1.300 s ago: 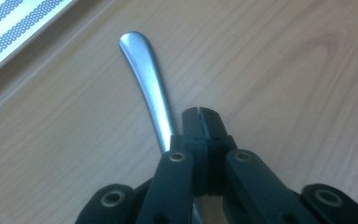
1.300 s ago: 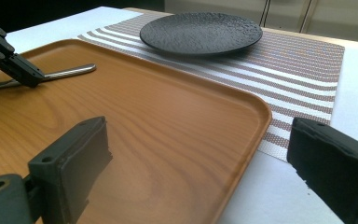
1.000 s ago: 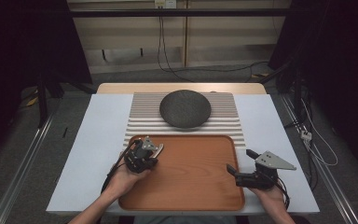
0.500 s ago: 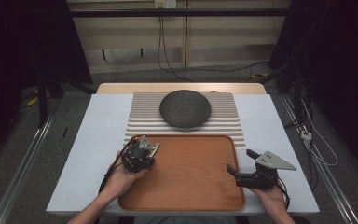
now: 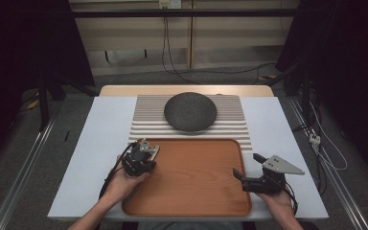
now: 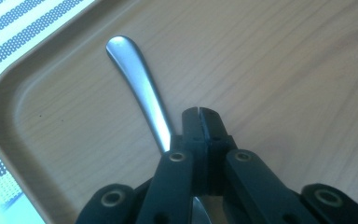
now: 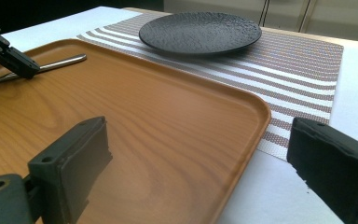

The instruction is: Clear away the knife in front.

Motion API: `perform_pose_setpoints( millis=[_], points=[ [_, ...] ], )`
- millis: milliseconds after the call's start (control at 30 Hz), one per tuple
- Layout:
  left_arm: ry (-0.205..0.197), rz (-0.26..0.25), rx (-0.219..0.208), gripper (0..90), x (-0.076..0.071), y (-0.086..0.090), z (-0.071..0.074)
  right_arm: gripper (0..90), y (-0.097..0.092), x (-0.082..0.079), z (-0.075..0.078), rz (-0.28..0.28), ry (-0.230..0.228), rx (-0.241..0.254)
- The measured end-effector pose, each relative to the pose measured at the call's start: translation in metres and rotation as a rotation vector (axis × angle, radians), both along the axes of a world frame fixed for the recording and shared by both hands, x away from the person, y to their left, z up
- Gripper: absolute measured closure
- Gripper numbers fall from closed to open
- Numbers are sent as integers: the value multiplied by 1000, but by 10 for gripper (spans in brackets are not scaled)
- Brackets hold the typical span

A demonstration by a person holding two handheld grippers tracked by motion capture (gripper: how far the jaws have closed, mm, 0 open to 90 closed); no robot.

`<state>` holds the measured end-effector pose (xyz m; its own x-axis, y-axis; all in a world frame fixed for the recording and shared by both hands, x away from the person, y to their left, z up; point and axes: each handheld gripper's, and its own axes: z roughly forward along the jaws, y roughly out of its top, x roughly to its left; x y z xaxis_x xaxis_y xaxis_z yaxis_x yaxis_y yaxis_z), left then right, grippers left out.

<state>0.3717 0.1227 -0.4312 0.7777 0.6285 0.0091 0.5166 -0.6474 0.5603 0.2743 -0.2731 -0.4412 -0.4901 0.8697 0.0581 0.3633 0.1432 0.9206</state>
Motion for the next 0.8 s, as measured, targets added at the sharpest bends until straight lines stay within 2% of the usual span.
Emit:
perform_pose_setpoints(
  millis=[467,567,633,800],
  points=[
    [10,19,8,900,0,6,1,57,0,0,0,2,-1,-2],
    [2,34,20,900,-1,11,1,57,0,0,0,-1,-1,0],
    [13,34,8,900,-1,15,1,57,0,0,0,-1,0,1],
    [4,51,8,900,-3,23,1,57,1,1,-1,-2,4,-1]
  ],
)
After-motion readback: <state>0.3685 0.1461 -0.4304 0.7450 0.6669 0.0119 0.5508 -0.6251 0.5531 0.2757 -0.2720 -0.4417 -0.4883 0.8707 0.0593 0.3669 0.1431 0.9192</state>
